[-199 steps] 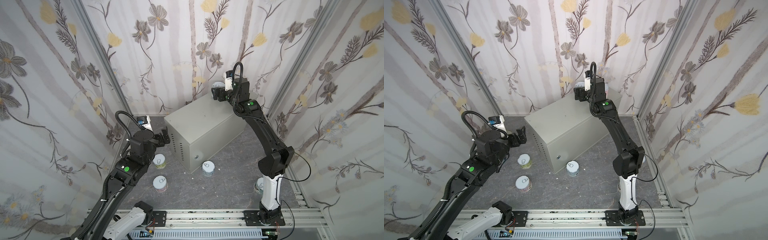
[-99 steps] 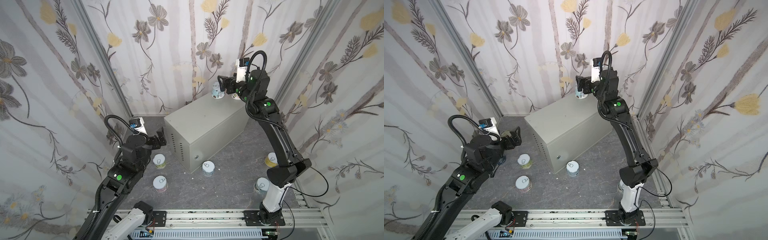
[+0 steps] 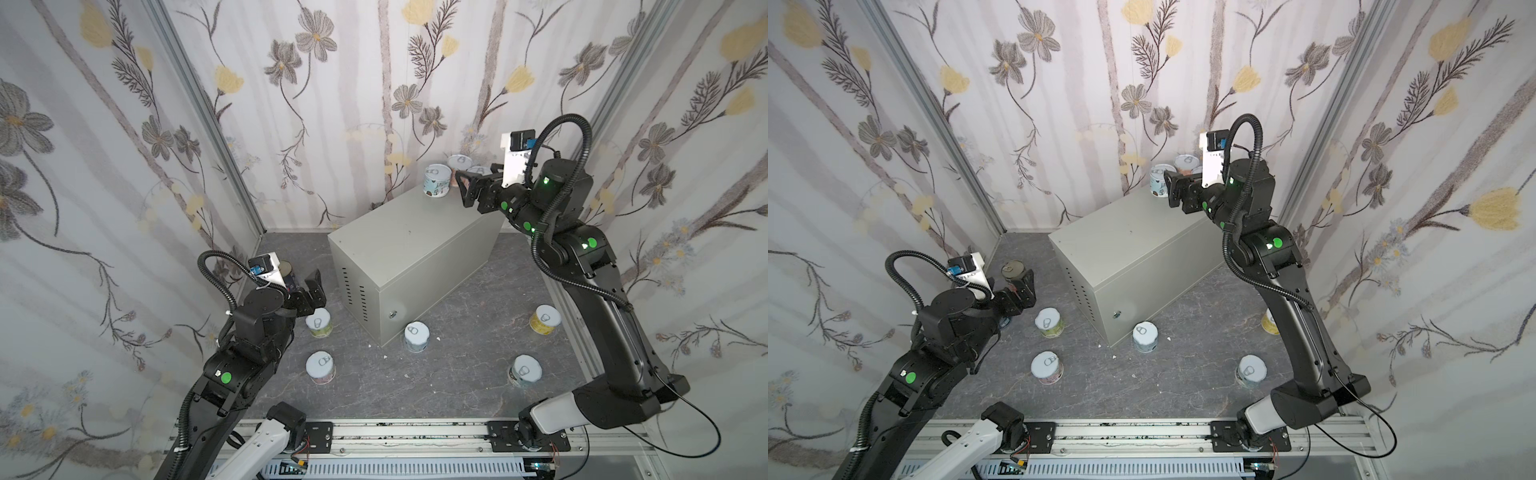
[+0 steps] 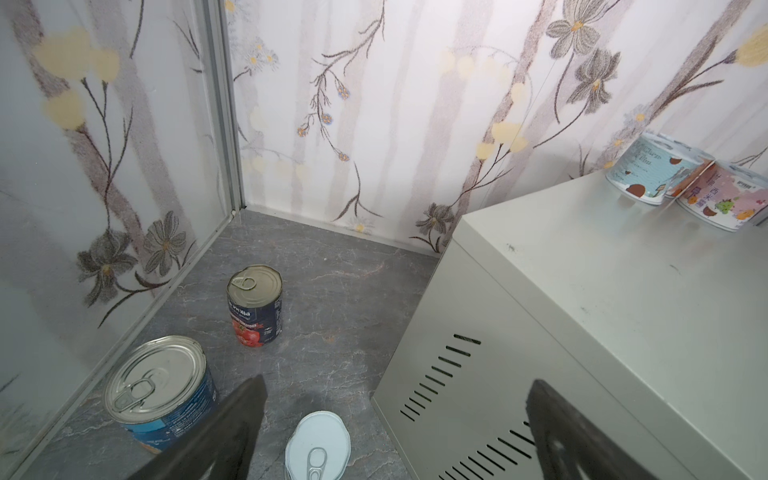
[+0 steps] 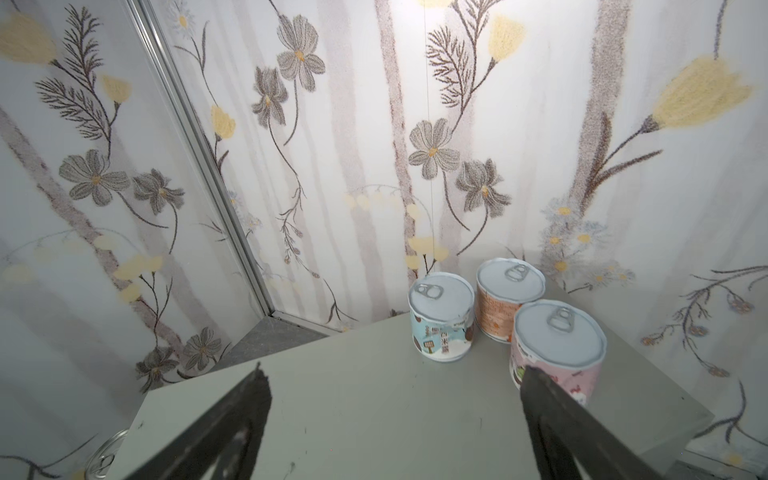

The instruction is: Place and organize the canned foods onto the counter

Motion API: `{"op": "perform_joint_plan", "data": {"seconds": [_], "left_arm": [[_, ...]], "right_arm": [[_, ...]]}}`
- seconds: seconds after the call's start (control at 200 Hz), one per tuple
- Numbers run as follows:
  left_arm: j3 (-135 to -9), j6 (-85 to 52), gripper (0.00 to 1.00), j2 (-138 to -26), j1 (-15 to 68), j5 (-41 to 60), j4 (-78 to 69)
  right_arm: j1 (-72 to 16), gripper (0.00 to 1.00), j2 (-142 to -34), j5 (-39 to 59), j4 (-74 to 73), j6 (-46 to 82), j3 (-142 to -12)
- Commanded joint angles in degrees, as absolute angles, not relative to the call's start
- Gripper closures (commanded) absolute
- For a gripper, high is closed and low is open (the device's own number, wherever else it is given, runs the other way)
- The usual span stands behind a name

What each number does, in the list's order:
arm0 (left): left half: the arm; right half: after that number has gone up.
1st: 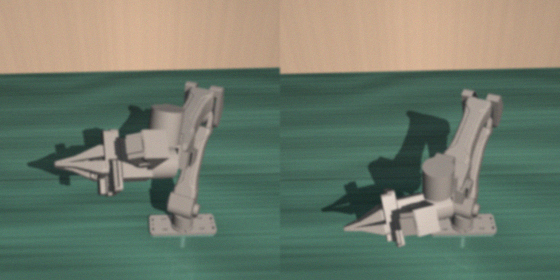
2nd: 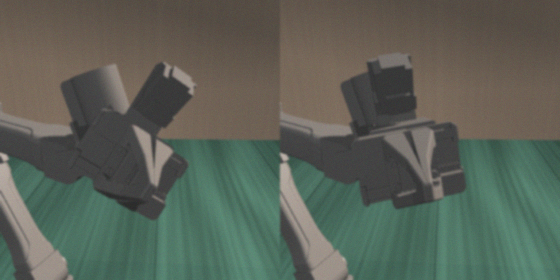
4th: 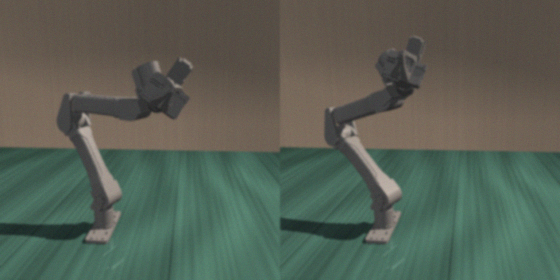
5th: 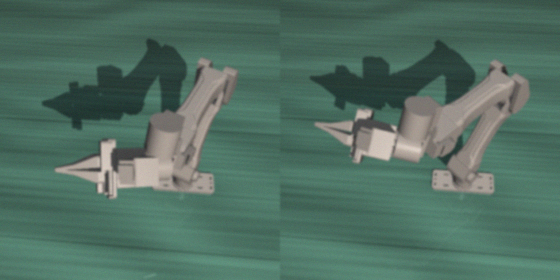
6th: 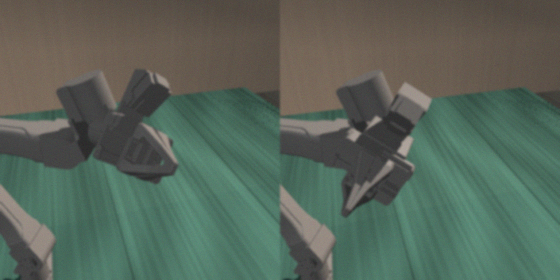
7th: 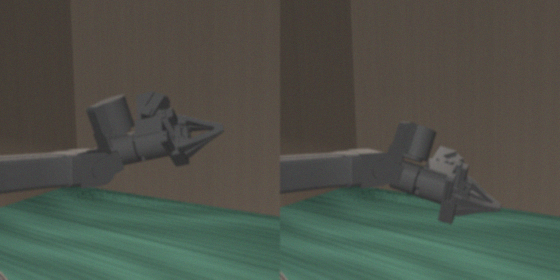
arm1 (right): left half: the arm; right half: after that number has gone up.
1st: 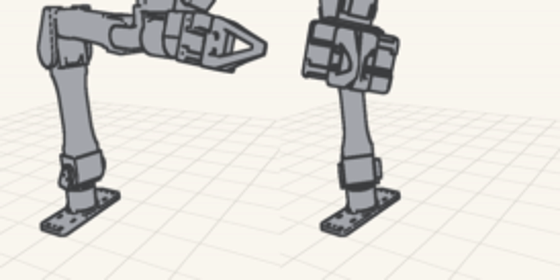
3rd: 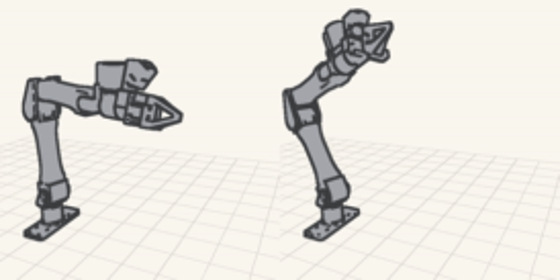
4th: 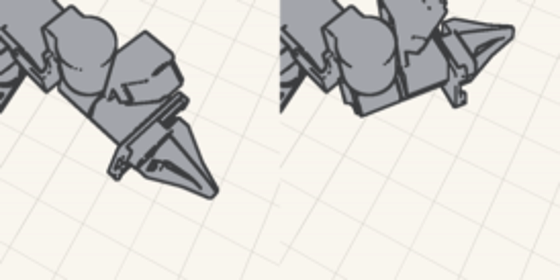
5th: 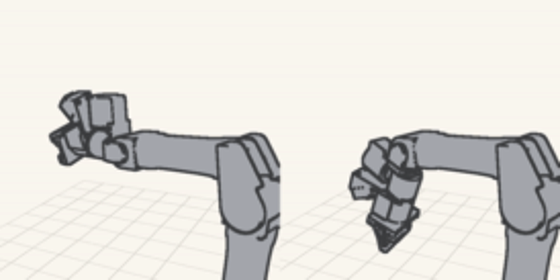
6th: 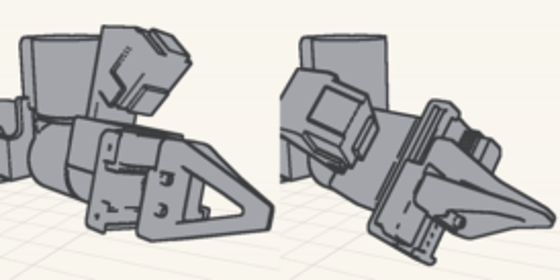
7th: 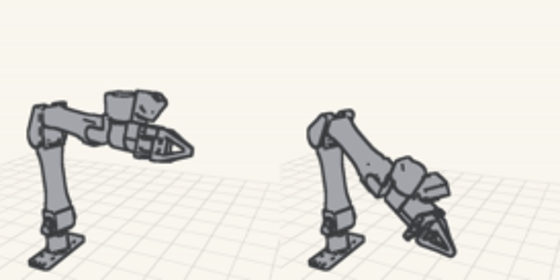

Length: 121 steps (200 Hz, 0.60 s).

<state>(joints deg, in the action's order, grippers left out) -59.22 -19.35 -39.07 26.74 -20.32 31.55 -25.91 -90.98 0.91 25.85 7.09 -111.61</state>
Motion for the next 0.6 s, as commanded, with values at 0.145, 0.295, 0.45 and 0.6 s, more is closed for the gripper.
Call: {"op": "perform_joint_plan", "data": {"seconds": [0.145,0.295,0.45,0.6], "left_arm": [[-54.0,-25.1,0.00,-35.8,26.6,-16.8,33.6],[-50.2,-27.5,0.00,-35.1,26.7,-15.3,33.9],[-47.1,-29.2,0.00,-35.2,26.6,-15.3,34.2],[-44.8,-30.2,0.00,-35.7,26.6,-16.9,34.0]], "right_arm": [[-27.1,0.06,-76.5,0.3,24.1,10.1,-94.2],[-28.4,0.05,-68.0,0.0,23.2,11.9,-81.6],[-30.9,0.04,-59.8,-0.5,21.7,14.0,-69.6],[-33.0,0.03,-53.7,0.7,17.8,16.5,-58.9]]}}
